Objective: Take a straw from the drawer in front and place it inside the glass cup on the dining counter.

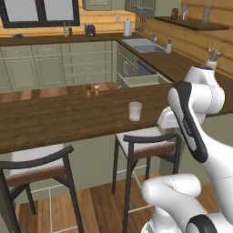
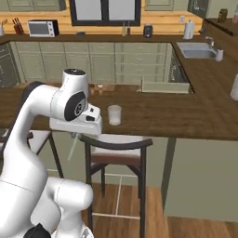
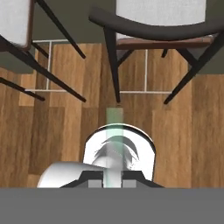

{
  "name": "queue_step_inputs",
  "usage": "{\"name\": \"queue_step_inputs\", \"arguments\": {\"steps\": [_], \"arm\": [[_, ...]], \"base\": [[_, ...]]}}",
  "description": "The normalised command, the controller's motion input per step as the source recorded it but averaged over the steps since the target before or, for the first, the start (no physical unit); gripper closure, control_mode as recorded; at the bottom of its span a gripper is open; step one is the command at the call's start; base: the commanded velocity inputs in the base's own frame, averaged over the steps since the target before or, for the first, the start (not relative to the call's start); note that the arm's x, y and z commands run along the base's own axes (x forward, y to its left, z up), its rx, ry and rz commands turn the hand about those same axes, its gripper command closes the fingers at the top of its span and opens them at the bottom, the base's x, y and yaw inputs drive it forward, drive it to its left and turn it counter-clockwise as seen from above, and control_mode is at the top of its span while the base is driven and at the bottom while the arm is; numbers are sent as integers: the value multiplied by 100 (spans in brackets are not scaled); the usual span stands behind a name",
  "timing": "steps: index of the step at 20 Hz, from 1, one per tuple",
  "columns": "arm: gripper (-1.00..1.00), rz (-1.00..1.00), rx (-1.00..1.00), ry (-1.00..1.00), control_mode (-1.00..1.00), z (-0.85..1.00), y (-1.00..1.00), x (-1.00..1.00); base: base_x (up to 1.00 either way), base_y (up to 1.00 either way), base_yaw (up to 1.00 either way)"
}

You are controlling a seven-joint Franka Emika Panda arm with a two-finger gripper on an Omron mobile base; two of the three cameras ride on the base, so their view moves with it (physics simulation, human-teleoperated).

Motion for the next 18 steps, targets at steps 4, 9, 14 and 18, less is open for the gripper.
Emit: {"name": "queue_step_inputs", "arguments": {"steps": [4, 9, 14, 18], "arm": [[100, 0, 0, 0, 100, 0, 0, 0], [100, 0, 0, 0, 100, 0, 0, 0], [100, 0, 0, 0, 100, 0, 0, 0], [100, 0, 0, 0, 100, 0, 0, 0]], "base": [[75, -27, 20], [71, -41, 23], [73, -43, 25], [74, -39, 23]]}}
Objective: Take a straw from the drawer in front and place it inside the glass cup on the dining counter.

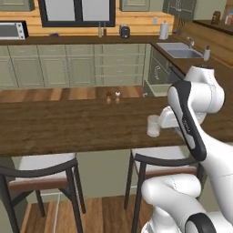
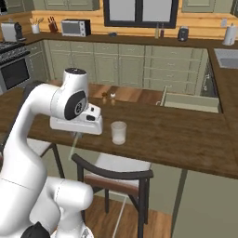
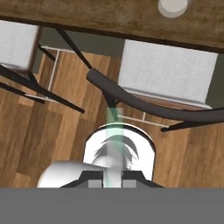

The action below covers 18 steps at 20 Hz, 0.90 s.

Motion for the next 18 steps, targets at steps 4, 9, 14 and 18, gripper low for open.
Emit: {"name": "queue_step_inputs", "arguments": {"steps": [4, 9, 14, 18], "arm": [[100, 13, 0, -2, -100, 24, -24, 28], [100, 15, 6, -25, -100, 61, -50, 1], [100, 18, 10, -35, -100, 44, -26, 13], [100, 17, 13, -31, -100, 14, 0, 34]], "base": [[17, -6, 5], [0, 0, 0], [0, 0, 0], [0, 0, 0]]}}
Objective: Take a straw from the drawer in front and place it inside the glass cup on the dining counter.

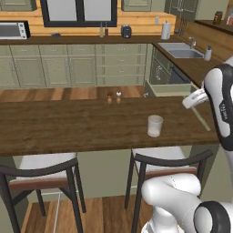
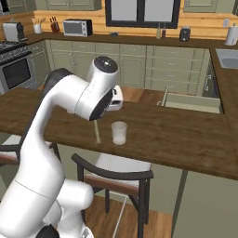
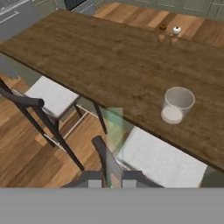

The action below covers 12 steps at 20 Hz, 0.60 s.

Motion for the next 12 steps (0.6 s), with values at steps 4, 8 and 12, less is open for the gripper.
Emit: {"name": "queue_step_inputs", "arguments": {"steps": [4, 8, 12], "arm": [[100, 12, 9, -25, -100, 1, 4, 49], [100, 8, 8, -15, -100, 0, 11, 60], [100, 5, 6, -4, -100, -11, 25, 67]], "base": [[0, 0, 0], [0, 0, 0], [0, 0, 0]]}}
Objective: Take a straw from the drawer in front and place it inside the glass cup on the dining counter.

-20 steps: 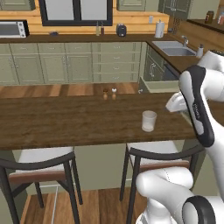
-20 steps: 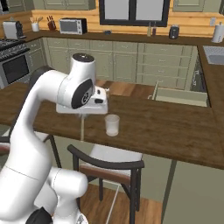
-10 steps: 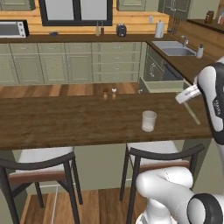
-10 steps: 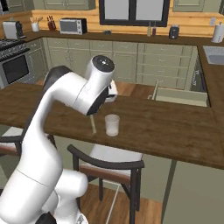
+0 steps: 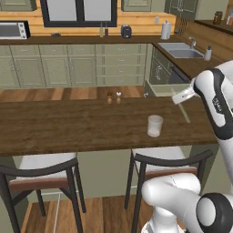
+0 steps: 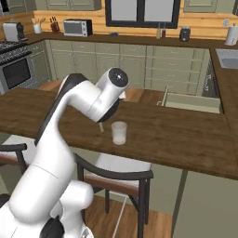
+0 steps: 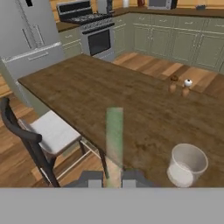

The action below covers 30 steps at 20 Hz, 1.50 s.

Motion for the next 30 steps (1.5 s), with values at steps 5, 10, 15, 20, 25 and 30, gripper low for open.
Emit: {"name": "queue_step_inputs", "arguments": {"steps": [5, 10, 15, 20, 25, 30], "arm": [[100, 1, 3, 0, -100, -28, 10, 71], [100, 0, 3, 0, -100, -27, 0, 79], [100, 1, 6, 0, -100, -21, 0, 59], [100, 1, 9, 0, -100, -26, 0, 34], [100, 0, 9, 0, -100, -27, -8, 38], [100, 0, 3, -1, -100, -23, -18, 29]], "base": [[0, 0, 0], [0, 0, 0], [0, 0, 0], [0, 0, 0], [0, 0, 0], [0, 0, 0]]}}
